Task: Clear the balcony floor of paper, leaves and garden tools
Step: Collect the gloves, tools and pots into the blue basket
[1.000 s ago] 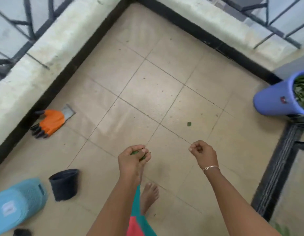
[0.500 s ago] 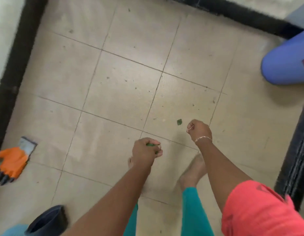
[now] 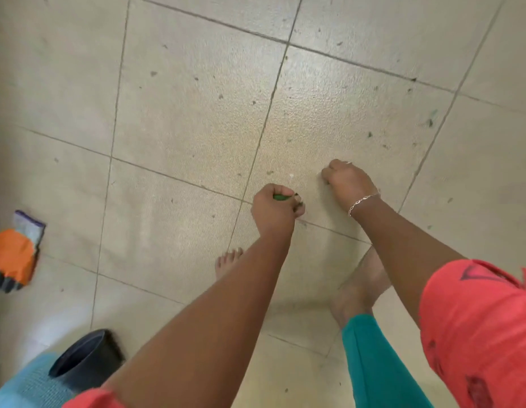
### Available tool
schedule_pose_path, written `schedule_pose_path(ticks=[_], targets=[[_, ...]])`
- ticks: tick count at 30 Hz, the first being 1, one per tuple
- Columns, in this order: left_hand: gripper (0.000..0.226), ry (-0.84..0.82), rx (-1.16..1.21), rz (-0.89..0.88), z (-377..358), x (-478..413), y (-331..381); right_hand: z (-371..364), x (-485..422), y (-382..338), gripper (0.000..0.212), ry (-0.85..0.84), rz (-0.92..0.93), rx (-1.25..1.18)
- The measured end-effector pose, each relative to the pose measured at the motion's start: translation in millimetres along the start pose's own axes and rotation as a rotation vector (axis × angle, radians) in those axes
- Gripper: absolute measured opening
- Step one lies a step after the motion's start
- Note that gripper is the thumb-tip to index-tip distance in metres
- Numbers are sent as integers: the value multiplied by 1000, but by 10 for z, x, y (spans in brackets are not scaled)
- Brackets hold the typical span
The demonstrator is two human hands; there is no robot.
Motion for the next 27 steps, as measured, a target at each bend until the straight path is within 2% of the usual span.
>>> schedule_pose_path(ticks=[4, 6, 9, 17, 23, 27], targets=[[23, 27, -37, -20, -61, 338, 117, 395, 403, 77, 25, 309, -339, -632], [22, 9, -18, -5, -147, 617, 231, 706, 670, -23, 23, 385, -412, -920], [22, -42, 12, -15, -338, 1143, 510, 1270, 1129, -75, 30, 478, -464, -1132], [23, -197, -40, -116, -1226, 2546, 1285, 2685, 2208, 549, 33, 794, -564, -1368], [25, -346, -76, -186, -2199, 3148, 1828, 3546, 2897, 1719, 34, 1100, -711, -1248], [27, -371, -179, -235, -2901, 3235, 2145, 3924, 3040, 2525, 36, 1239, -763, -1219]])
Point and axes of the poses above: each hand's wrist, its own x-axis away from the middle knuckle, its own z-axis out of the back of the hand, y = z × x, the point moved 5 cm from there along -x, towards the middle knuckle, and after that the axes turned 13 degrees about z, right-handed, at the moved point
